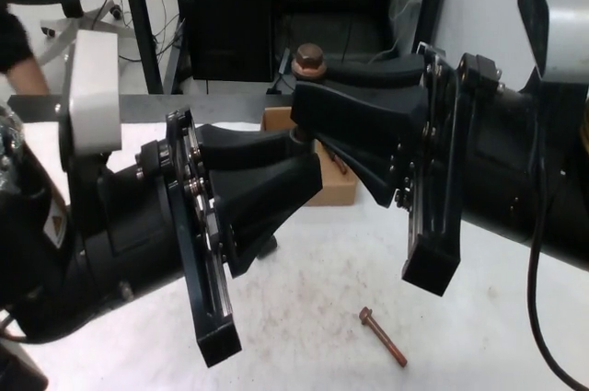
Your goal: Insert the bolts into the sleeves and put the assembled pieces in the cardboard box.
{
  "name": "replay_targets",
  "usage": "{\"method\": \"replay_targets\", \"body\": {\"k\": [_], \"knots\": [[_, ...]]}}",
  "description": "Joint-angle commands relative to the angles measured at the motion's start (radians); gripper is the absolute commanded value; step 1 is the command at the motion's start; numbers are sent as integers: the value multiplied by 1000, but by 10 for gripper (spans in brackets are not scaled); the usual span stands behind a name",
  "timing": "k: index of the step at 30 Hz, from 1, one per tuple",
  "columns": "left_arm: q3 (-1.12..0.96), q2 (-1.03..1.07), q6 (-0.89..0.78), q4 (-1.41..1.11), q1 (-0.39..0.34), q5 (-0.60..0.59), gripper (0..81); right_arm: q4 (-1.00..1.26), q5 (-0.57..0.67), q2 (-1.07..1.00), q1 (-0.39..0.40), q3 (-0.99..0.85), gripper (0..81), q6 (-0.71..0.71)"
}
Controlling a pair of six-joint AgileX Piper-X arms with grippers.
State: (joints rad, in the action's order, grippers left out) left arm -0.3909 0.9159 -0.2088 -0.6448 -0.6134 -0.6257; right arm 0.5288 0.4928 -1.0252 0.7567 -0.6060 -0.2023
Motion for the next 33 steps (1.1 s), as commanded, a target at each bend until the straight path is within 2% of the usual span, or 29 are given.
{"method": "replay_targets", "body": {"k": [1,4,6,17,19,23,25,27,30,31,33], "knots": [[-10,-3,1,-24,4,41,3,6,8,1,2,-8,185,1],[-10,-3,1,-24,4,41,3,-1,-23,1,2,-8,373,1],[-10,-3,1,-24,4,41,3,-14,-51,1,2,-8,434,1],[-10,-3,1,-24,4,60,3,-23,-53,1,2,-8,441,1],[-10,-5,20,-24,4,127,3,-23,-69,1,2,-8,441,1],[-21,-6,180,-21,4,387,3,-11,-103,1,-1,-8,440,1],[-39,-6,295,-10,4,492,3,-8,-116,7,-1,-8,407,-3],[-67,-6,349,51,4,552,3,-8,-142,17,-1,-8,322,-15],[-139,14,343,237,12,599,3,-13,-199,31,-1,-8,69,-15],[-163,26,343,319,16,598,3,-21,-213,36,-3,-8,8,-15],[-233,67,343,494,30,598,3,-62,-243,43,-5,-8,6,-5]]}}
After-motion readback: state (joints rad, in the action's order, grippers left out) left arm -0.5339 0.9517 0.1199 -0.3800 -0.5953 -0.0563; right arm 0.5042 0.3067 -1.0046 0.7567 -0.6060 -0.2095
